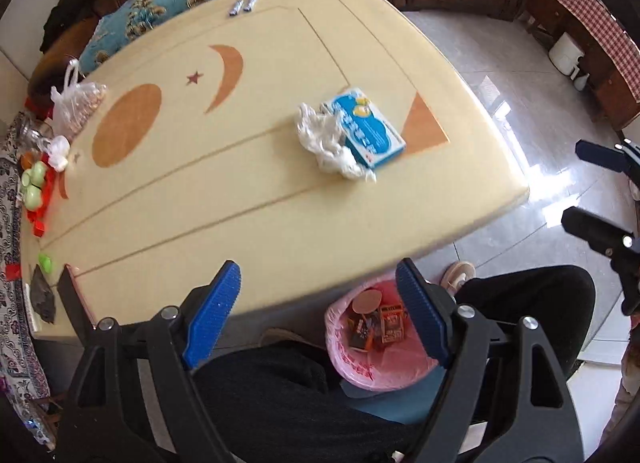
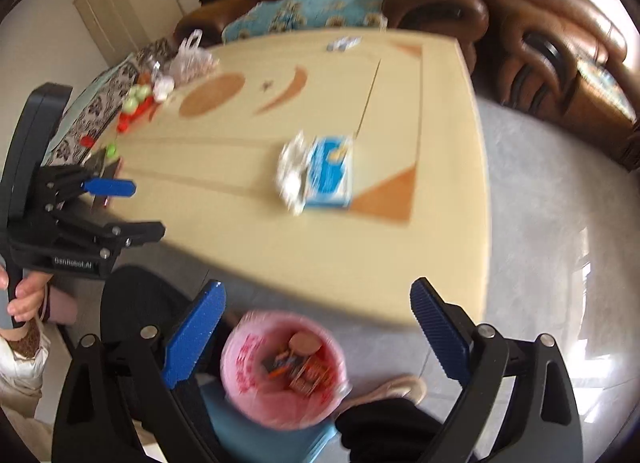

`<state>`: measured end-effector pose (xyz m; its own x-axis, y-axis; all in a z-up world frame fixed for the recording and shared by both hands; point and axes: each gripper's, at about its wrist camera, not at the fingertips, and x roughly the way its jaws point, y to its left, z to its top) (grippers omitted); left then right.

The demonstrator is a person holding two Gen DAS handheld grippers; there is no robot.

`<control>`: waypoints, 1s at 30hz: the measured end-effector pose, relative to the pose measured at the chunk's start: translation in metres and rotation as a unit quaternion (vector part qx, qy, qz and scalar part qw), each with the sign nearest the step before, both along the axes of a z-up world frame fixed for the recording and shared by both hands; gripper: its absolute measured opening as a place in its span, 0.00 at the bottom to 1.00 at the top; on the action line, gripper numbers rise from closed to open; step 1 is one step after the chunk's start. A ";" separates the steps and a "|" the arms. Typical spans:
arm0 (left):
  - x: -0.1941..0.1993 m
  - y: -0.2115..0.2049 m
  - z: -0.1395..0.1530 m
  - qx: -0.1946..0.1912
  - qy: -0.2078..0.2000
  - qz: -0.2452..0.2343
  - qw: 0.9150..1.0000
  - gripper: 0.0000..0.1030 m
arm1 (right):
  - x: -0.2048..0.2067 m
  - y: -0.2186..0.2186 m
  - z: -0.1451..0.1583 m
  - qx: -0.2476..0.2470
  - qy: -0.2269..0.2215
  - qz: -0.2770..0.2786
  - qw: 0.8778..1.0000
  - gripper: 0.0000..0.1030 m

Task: Collect trash
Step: 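Move both tools up from the bin back over the table, then lower the left tool toward the white tissue beside the blue medicine box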

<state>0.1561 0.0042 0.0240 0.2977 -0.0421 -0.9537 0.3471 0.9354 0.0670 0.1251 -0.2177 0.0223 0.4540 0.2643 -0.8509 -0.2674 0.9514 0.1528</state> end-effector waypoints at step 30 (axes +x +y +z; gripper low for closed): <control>0.121 -0.035 -0.065 -0.007 0.091 0.011 0.996 0.76 | 0.119 0.011 -0.037 -0.012 0.025 0.009 1.000 0.89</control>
<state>0.2767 -0.0307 -0.0415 0.1205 -0.0517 -0.9914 0.3307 0.9437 -0.0091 0.2439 -0.2071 -0.0151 0.4062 0.2519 -0.8784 -0.2767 0.9500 0.1445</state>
